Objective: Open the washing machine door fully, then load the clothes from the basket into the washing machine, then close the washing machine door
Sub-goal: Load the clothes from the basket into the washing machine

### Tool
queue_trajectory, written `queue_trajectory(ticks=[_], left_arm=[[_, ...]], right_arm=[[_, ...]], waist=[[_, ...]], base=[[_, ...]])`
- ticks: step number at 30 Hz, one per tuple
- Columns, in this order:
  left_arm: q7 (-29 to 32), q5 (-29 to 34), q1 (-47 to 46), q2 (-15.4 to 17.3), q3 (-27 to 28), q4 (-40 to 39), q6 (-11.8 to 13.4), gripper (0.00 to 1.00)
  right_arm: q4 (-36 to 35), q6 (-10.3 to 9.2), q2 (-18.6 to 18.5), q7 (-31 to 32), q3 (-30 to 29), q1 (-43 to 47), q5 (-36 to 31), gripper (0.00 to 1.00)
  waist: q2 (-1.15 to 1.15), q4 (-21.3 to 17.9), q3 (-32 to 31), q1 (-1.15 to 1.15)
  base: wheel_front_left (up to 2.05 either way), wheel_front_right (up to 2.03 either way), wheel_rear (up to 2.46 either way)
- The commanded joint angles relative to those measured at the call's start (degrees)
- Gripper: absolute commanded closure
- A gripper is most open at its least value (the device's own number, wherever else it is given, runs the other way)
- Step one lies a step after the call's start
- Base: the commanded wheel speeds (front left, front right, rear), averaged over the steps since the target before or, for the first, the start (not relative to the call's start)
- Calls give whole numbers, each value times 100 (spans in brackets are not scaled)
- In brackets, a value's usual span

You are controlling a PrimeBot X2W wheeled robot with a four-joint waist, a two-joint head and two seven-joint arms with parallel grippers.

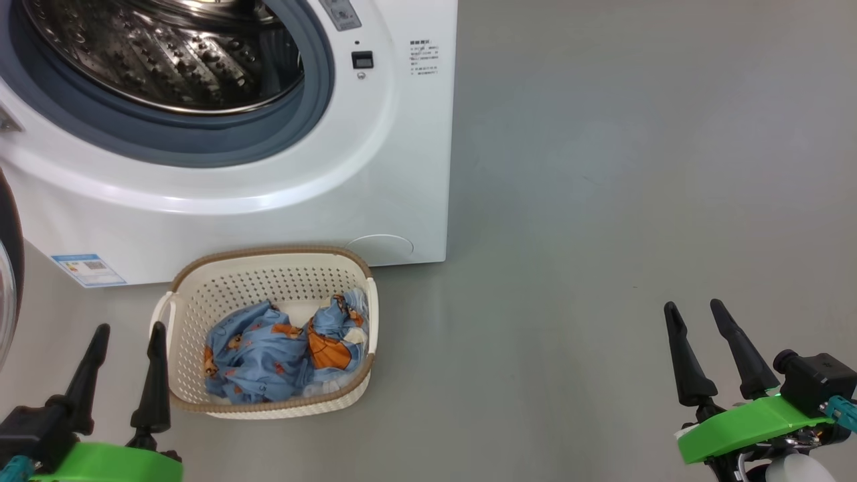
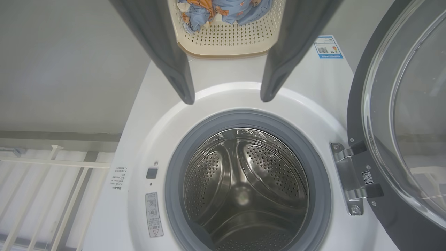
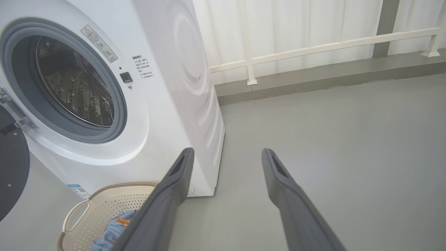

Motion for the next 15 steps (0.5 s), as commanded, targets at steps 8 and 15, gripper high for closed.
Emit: queue_trajectory(ticks=[8, 15], left_arm=[[-37, -2, -50, 106, 302, -176, 3, 0], [-37, -118, -69, 96, 296, -118, 3, 0]], right_arm=[[-159, 32, -28, -70, 77, 8, -14, 0], [-179, 32, -7, -70, 74, -13, -20, 0]], waist=[[0, 55, -1, 0], [0, 105, 59, 0]], base=[[0, 0, 0], [0, 0, 0]])
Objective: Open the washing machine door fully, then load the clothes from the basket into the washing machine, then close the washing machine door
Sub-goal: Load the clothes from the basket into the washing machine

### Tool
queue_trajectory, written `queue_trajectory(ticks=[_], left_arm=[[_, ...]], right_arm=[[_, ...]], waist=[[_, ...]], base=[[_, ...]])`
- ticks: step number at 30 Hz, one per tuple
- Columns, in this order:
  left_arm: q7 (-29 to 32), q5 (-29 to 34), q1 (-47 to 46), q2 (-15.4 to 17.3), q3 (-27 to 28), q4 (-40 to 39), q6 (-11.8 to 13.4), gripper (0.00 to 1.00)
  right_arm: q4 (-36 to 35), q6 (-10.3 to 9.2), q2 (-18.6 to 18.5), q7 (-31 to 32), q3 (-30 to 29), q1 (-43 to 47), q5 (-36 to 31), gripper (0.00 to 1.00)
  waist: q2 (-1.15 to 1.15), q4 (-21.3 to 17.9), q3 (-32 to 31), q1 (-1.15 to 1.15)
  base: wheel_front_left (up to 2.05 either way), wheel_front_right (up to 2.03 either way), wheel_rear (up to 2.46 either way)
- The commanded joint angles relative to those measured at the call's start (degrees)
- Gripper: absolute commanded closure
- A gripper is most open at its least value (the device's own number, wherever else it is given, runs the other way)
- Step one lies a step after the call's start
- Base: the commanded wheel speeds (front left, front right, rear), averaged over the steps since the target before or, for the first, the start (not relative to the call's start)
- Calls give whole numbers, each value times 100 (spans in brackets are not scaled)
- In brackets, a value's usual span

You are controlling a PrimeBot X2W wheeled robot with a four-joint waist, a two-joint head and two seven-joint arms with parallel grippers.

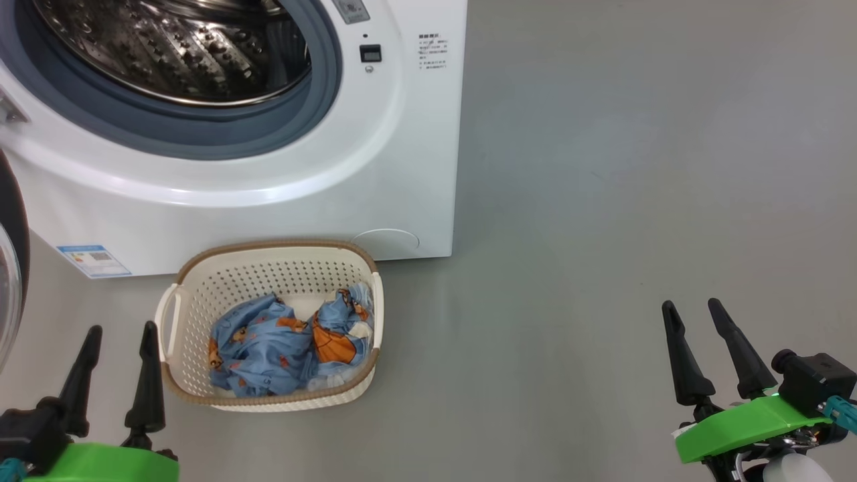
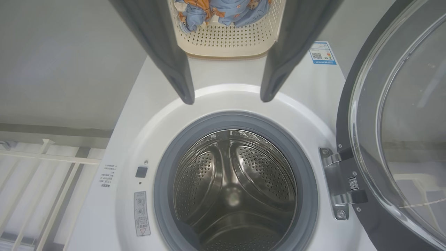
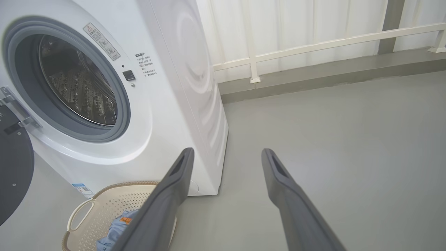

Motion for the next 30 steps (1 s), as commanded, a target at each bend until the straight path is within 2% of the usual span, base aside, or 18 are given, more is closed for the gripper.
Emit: queue_trajectory(ticks=[1, 6, 18, 30], left_arm=[[-37, -53, -79, 160, 174, -86, 4, 0], [-37, -110, -123, 215, 126, -81, 4, 0], [-37, -78, -205, 272, 58, -114, 4, 0], [-37, -23, -242, 165, 54, -32, 4, 0]], right_arm=[[-150, 32, -60, -70, 87, -15, -22, 0], [-151, 32, -35, -70, 83, -37, -31, 0], [-156, 32, 24, -70, 100, -101, -42, 0], [-154, 32, 31, -70, 104, -154, -37, 0]], waist=[[0, 12, 16, 0], [0, 27, 53, 0], [0, 40, 148, 0], [0, 74, 221, 0]], base=[[4, -13, 10], [21, -77, 57], [82, -160, 78], [33, -33, 0]])
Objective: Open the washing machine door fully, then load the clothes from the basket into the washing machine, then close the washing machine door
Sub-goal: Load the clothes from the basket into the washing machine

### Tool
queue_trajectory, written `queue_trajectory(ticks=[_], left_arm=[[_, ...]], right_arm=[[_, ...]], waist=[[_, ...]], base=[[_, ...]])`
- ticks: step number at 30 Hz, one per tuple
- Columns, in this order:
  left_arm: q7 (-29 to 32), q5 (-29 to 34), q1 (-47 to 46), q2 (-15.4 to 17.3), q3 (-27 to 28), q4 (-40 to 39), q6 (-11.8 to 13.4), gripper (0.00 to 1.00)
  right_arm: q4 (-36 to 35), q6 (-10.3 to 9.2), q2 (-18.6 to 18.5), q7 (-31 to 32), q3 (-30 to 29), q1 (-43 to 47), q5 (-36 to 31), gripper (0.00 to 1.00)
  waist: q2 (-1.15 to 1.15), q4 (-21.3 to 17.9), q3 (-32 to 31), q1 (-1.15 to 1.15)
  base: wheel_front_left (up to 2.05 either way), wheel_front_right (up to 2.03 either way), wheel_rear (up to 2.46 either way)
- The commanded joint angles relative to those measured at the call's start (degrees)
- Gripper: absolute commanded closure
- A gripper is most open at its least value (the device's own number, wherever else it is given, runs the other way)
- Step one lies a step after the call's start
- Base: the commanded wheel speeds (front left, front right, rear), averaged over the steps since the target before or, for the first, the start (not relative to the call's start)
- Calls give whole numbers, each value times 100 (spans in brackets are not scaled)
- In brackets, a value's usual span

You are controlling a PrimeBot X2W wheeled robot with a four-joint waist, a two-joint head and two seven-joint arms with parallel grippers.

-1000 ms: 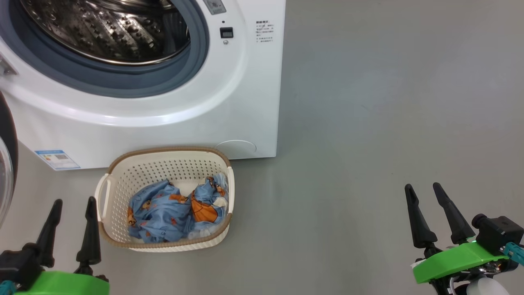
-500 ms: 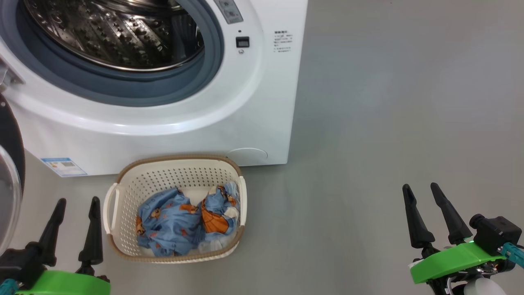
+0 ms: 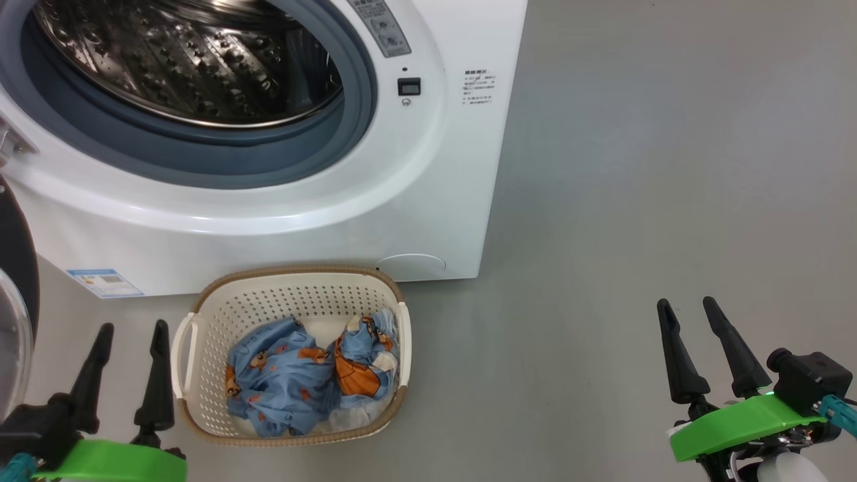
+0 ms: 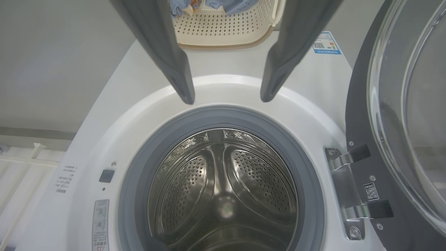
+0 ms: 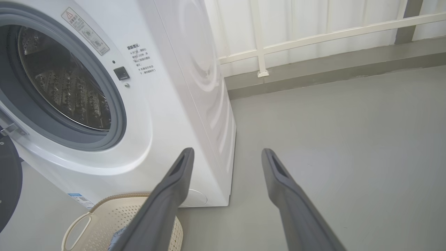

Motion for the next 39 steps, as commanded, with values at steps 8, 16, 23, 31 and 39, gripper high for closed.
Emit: queue_trajectory(ticks=[8, 16, 23, 31, 39], left_arm=[[-37, -21, -221, 81, -19, 306, 4, 0], [-37, -277, -638, 173, -576, 1114, 4, 0], [-37, -572, -1442, 330, -1119, 2069, 4, 0], [-37, -975, -2257, 511, -1690, 3239, 4, 0], [-37, -1443, -3042, 696, -2494, 4011, 4, 0]], right_arm=[[-164, 32, -3, -70, 190, -245, -49, 0], [-210, 32, 145, -70, 330, -564, -104, 0], [-290, 32, 201, -70, 311, -888, -210, 0], [-466, 32, 251, -70, 312, -1293, -330, 0], [-690, 32, 265, -70, 324, -1657, -475, 0]], waist=[[0, -6, 222, 0], [0, -85, 879, 0], [0, -121, 1585, 0], [0, -270, 2268, 0], [0, -332, 2952, 0]], base=[[0, 0, 0], [0, 0, 0], [0, 0, 0], [0, 0, 0], [0, 0, 0]])
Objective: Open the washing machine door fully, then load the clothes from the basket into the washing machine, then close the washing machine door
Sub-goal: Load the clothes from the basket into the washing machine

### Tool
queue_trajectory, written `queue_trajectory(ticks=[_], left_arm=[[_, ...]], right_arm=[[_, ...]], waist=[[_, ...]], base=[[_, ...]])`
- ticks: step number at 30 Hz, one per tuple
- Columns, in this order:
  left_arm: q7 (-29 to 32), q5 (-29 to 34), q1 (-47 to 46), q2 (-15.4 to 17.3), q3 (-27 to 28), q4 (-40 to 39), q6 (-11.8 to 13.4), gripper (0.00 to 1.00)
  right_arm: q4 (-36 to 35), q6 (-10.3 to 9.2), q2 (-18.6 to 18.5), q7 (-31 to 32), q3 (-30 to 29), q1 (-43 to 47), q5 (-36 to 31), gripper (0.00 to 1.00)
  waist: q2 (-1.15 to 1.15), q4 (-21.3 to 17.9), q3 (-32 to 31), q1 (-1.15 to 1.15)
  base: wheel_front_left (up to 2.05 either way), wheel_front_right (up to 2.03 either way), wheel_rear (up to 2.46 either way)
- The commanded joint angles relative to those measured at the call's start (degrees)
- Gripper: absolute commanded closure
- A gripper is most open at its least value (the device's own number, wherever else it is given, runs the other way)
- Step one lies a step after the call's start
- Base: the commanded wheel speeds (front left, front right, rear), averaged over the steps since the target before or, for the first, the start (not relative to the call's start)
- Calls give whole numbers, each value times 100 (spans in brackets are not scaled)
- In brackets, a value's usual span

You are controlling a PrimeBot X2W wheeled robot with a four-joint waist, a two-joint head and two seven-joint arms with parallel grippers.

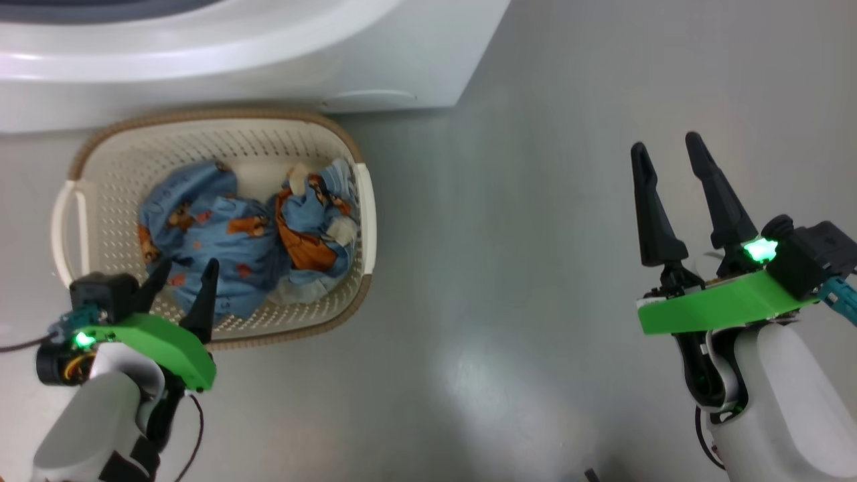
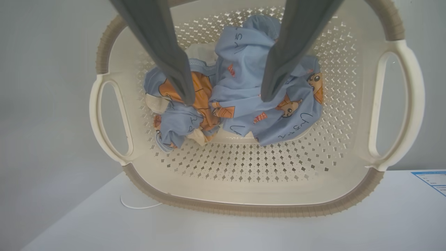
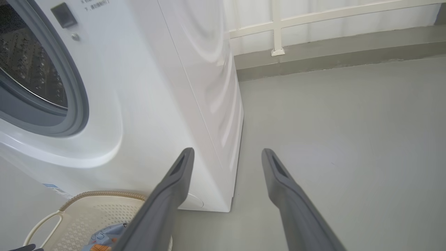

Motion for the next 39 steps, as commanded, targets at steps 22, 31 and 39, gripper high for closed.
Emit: queue_trajectory(ticks=[22, 31, 39], left_arm=[[67, -1100, -1338, 771, -1232, 1222, 4, 0], [557, -1367, -1665, 918, -1458, 1334, 4, 0], [842, -1688, -1659, 984, -1754, 1083, 4, 81]], right_arm=[[-425, 32, 89, -52, 265, -285, -218, 0], [-490, 32, 150, -52, 351, -300, -231, 0], [-473, 32, 209, -52, 418, -245, -237, 0]], waist=[[0, -462, 1355, -1], [0, -629, 1579, -1], [0, -681, 1544, -1]], base=[[0, 0, 0], [0, 0, 0], [0, 0, 0]])
